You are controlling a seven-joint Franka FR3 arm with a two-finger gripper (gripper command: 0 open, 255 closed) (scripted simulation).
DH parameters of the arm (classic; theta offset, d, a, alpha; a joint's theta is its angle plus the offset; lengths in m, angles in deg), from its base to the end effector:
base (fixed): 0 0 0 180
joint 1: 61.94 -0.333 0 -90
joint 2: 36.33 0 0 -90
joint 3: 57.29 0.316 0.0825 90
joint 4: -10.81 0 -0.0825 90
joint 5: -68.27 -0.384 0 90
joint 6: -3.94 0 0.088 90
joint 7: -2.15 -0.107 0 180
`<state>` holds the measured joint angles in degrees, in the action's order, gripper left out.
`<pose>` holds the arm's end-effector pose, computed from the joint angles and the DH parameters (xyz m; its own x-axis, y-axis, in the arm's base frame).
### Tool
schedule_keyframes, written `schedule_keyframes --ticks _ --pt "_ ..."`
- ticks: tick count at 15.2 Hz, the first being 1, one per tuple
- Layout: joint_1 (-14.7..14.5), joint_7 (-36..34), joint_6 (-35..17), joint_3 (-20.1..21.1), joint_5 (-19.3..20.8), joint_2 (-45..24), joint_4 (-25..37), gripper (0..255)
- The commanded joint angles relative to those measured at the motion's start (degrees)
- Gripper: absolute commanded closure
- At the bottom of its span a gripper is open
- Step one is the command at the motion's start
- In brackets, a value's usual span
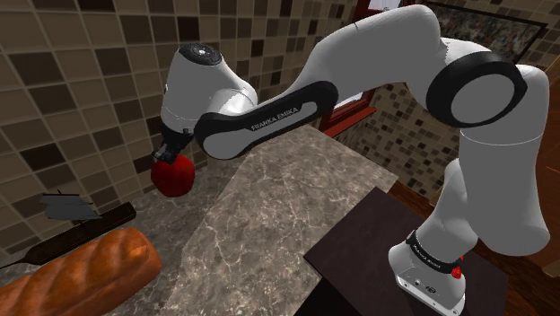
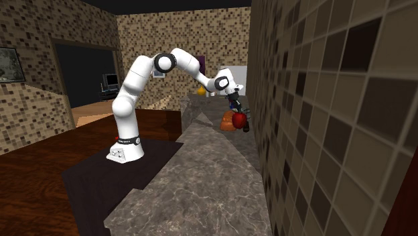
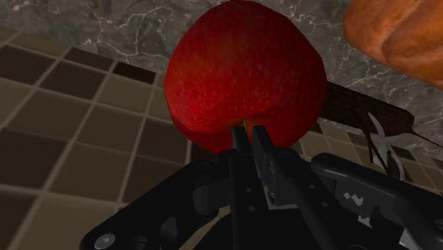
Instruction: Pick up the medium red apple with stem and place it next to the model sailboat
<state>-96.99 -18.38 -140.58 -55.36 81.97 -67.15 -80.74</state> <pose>0.5785 0.4336 0.3603 0.8215 0.4041 0.4023 0.4231 -0.9050 0.0450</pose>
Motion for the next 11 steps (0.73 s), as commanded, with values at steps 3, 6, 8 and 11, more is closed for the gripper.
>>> schedule_keyframes --ticks 3,6,8,11 --pt "-0.2 -0.7 -2.4 -0.4 0.5 -1.5 -0.9 255" --pt "-0.4 -1.2 -4.1 -0.7 0.9 -2.7 -1.3 255" --pt "-0.5 -1.5 -5.2 -0.9 1.1 -3.6 -1.6 255" --pt "-0.6 -2.0 -6.8 -1.2 1.5 -4.9 -1.8 255"
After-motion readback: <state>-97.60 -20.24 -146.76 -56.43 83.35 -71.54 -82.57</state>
